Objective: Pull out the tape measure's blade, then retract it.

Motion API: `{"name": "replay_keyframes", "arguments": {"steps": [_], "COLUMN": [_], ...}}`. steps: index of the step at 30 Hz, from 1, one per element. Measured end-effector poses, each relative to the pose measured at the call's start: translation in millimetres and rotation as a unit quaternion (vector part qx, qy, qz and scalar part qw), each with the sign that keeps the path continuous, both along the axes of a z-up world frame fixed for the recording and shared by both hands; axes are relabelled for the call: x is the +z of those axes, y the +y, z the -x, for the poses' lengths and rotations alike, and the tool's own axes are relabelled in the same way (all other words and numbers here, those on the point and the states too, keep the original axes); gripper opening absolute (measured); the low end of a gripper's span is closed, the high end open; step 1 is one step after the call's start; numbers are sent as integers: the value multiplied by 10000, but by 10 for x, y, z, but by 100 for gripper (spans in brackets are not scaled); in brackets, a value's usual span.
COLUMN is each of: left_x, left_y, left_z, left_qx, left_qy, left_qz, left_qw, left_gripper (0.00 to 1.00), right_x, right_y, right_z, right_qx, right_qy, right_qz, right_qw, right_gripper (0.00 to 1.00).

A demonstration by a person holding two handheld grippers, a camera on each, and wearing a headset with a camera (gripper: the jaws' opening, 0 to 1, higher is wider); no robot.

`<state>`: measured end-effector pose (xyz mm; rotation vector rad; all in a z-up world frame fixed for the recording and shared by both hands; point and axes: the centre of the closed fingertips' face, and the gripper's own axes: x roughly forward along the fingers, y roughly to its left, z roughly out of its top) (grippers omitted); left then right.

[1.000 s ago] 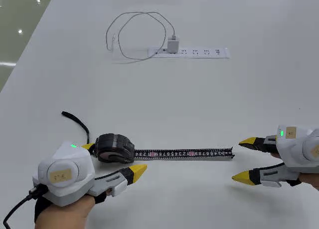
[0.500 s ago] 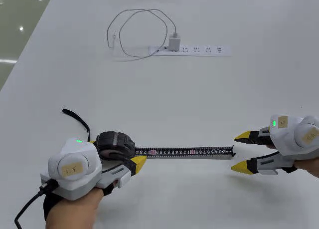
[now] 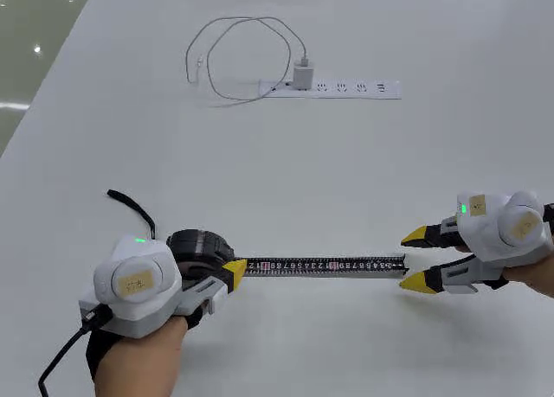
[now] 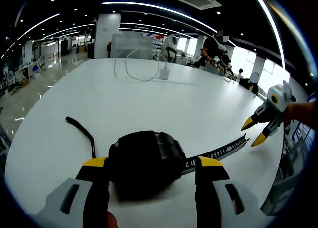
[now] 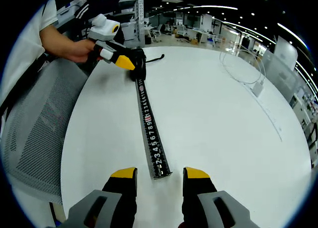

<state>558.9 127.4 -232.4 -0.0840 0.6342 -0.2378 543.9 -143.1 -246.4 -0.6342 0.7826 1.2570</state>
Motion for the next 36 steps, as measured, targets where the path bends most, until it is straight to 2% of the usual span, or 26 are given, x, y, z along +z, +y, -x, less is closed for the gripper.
{"name": "replay_keyframes", "arguments": {"steps": [12,20,22,36], "left_x": [-33,-43,-36,-54], "left_y": [48,51,54,58], "left_z": [-36,-40,-42,-44], "left_qx": [292,329,357,376], "left_qy": [71,83,84,118], "left_qz": [33,68,147,220], "left_qw": [9995,9994,9992,9990], "left_gripper": [61,61,61,61], "right_x": [-22,-31,-29,-78], "right_y": [4,-5,-5,14], "right_z": [-43,-52,-52,-22], "right_qx": [122,204,229,518], "right_qy": [62,69,68,108], "right_qz": [48,88,98,247], "right_qw": [9999,9997,9997,9983], "right_gripper": [30,29,28,20]}}
